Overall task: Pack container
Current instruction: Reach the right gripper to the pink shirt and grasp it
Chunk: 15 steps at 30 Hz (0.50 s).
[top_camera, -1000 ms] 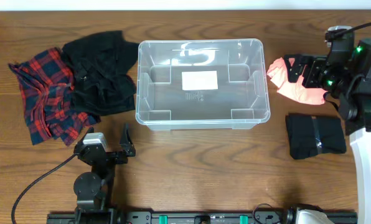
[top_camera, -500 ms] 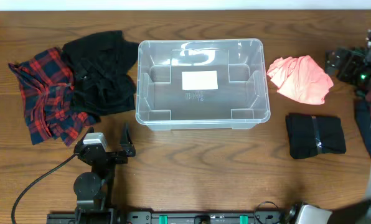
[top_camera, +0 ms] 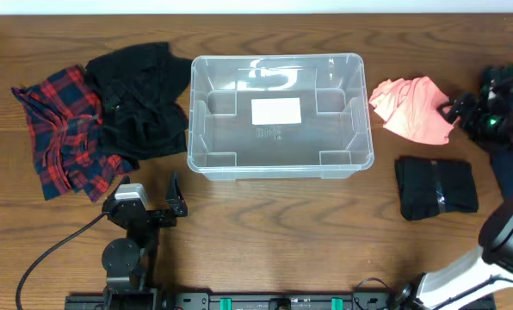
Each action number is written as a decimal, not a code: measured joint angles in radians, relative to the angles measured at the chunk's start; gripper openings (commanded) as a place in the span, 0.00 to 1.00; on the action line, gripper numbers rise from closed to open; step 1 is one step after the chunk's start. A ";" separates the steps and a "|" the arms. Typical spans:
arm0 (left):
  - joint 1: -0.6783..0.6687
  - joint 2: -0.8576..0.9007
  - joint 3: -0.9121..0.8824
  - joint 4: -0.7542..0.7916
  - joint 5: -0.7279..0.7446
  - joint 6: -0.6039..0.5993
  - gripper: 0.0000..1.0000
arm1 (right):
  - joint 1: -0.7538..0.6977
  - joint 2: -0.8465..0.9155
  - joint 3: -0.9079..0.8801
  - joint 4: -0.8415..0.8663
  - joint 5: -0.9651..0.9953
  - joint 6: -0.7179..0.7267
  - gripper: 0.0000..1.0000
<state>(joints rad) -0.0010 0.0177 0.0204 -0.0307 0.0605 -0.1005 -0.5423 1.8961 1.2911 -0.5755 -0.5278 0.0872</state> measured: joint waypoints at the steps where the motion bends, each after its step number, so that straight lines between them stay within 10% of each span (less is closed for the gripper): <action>1: 0.000 0.000 0.000 0.000 0.000 0.000 0.98 | -0.001 0.016 0.000 -0.002 -0.003 0.000 0.99; 15: 0.000 0.000 0.000 0.000 0.000 0.000 0.98 | -0.002 0.142 0.005 0.089 -0.030 0.044 0.94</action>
<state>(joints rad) -0.0010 0.0177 0.0204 -0.0307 0.0601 -0.1005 -0.5442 2.0377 1.2961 -0.4870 -0.5575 0.1314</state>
